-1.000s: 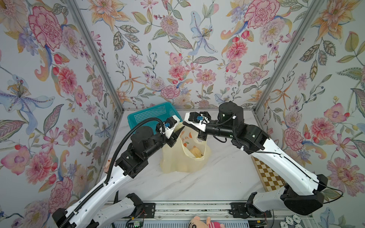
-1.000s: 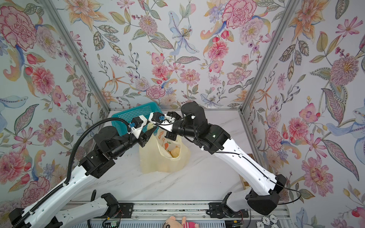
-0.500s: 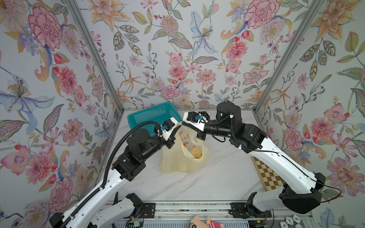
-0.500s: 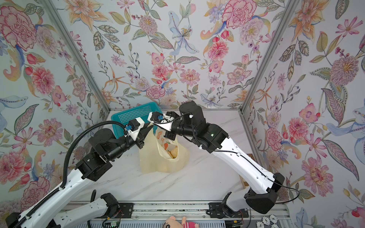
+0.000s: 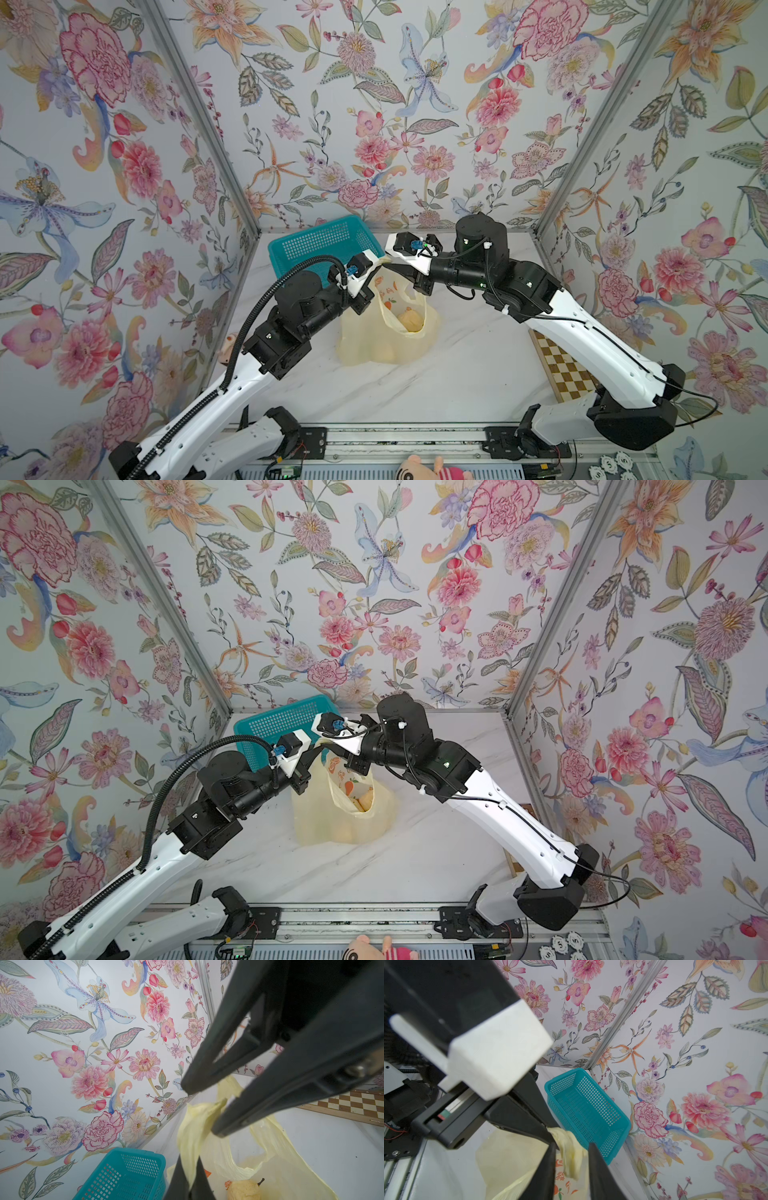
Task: Place the pears into plastic bags & tie knots
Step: Tie the plastic bag at the center of the board.
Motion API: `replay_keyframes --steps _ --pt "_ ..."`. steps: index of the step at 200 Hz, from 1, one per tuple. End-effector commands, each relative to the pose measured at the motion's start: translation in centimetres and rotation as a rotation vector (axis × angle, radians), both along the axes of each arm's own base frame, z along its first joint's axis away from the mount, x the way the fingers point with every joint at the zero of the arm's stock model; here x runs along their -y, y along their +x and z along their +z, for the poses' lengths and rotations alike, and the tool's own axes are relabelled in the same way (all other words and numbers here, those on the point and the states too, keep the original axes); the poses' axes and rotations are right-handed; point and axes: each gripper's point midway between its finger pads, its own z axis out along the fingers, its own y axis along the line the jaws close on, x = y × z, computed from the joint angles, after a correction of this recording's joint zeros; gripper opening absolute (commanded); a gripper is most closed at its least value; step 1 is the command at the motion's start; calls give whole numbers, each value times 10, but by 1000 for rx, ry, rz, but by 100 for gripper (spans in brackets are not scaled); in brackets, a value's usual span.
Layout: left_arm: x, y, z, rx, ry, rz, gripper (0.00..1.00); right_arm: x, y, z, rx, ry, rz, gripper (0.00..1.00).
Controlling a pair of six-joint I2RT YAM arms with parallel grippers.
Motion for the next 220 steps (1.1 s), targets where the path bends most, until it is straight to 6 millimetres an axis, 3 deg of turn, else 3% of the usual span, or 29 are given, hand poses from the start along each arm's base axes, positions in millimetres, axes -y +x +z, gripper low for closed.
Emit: replay_keyframes --steps 1,48,73,100,118,147,184,220 --pt "-4 -1 3 14 -29 21 0 24 3 23 -10 90 -81 50" --pt "-5 -1 1 5 -84 6 0 92 36 -3 -159 258 -198 64" --pt "-9 1 1 -8 -129 -13 0 106 47 -36 -172 328 -150 69" --pt "-13 2 1 -18 -153 -22 0 100 61 -67 -160 359 -112 76" --pt "-14 1 2 -21 -163 -27 0 88 67 -76 -154 396 -54 83" --pt "-13 1 2 -30 -170 -35 0 66 69 -74 -125 473 71 92" --pt "-12 1 2 -33 -180 -39 0 45 81 -70 -119 518 133 92" --pt "-13 3 3 -35 -183 -32 0 43 76 -43 -111 604 235 91"
